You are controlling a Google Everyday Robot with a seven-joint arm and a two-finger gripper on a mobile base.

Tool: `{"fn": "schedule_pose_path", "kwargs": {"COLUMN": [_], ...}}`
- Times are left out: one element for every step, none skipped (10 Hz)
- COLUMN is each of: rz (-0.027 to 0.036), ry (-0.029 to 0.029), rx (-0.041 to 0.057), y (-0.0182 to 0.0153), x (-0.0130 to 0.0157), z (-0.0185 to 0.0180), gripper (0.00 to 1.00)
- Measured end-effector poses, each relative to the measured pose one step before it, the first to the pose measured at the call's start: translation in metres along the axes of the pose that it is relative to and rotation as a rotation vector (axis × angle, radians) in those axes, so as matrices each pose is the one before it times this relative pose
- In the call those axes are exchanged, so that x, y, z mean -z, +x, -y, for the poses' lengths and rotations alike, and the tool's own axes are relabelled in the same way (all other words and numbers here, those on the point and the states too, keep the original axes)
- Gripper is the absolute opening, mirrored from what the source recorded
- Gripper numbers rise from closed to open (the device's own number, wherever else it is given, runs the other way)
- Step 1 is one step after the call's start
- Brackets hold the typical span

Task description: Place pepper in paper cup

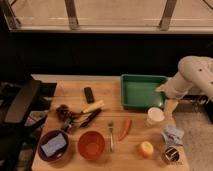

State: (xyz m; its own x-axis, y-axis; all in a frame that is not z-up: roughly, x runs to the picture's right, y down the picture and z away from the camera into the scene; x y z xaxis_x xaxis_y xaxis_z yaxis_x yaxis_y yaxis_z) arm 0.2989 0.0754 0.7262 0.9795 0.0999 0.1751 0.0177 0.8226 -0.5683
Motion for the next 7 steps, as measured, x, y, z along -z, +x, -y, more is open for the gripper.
{"fn": "schedule_pose_path", "kwargs": {"rz": [-0.00001, 0.00003, 0.00001, -0.00003, -0.00015, 0.00822, 0.00469], "ry": [-0.00002, -0.00002, -0.00001, -0.00002, -0.0002, 0.0001, -0.02081], "rx": [0.00007, 0.00004, 0.0, 0.00007, 0.0008, -0.00738, -0.03374], "y": [-0.00003, -0.00004, 0.00001, -0.00003, -0.00016, 0.00063, 0.00688], "x": [-0.00001, 0.0, -0.00001, 0.0, -0.00012, 0.00044, -0.00411], "z": [0.00001, 0.00002, -0.00001, 0.00001, 0.0, 0.00211, 0.00206], "gripper": [0.8, 0.8, 0.8, 0.8, 0.8, 0.8, 0.8]}}
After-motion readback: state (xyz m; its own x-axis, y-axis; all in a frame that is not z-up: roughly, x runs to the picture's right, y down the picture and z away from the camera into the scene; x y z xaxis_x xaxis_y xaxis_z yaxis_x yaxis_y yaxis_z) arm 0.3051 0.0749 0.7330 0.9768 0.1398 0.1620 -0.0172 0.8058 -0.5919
